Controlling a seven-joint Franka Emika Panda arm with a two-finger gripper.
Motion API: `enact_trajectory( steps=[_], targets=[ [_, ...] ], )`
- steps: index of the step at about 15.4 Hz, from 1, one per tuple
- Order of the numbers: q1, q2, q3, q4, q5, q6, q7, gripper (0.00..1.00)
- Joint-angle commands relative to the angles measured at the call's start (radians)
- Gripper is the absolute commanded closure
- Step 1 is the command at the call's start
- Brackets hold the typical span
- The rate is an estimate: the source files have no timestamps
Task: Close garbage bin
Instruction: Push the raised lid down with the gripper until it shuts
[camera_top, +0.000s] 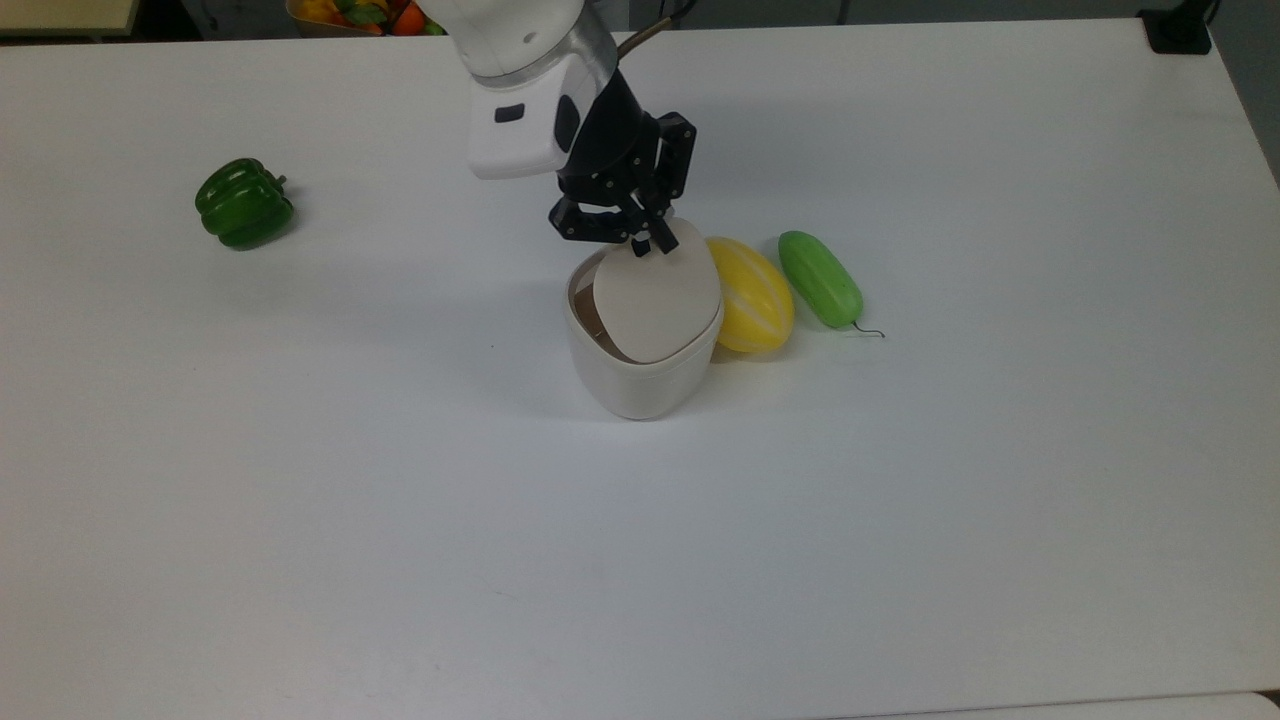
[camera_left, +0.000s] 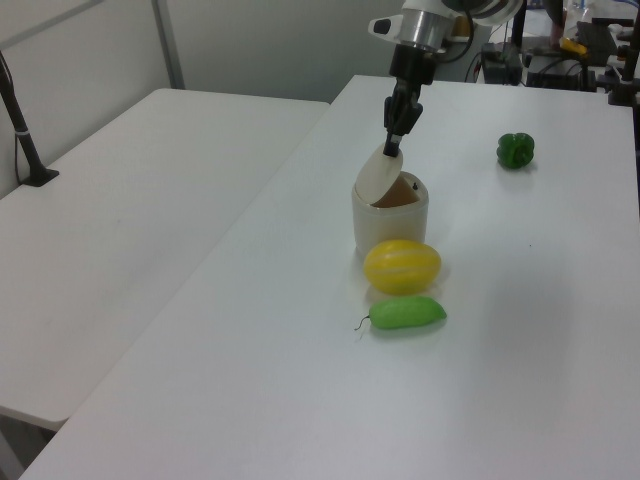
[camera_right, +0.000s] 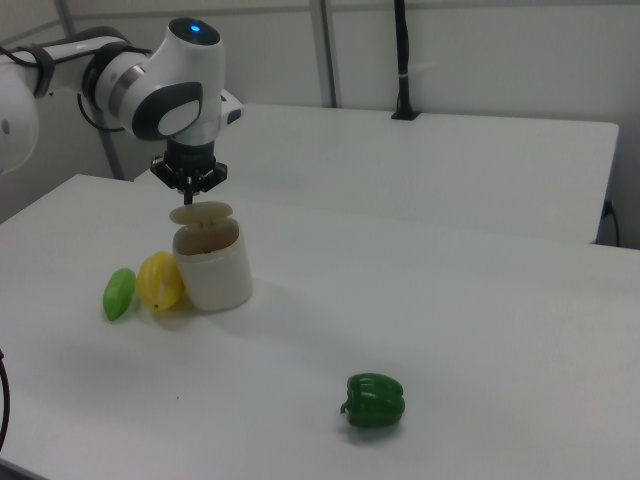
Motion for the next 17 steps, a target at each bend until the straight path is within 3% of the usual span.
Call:
enact_trajectory(
  steps=[1,6,17],
  targets=[
    [0.007,-0.011,-0.018,-0.034,-0.044,-0.025,0.012,1.00],
    [0.006,-0.007,-0.019,-0.071,-0.087,-0.023,0.013,1.00],
    [0.006,0.058,-0.021,-0.072,-0.088,-0.009,0.018,1.00]
  ],
)
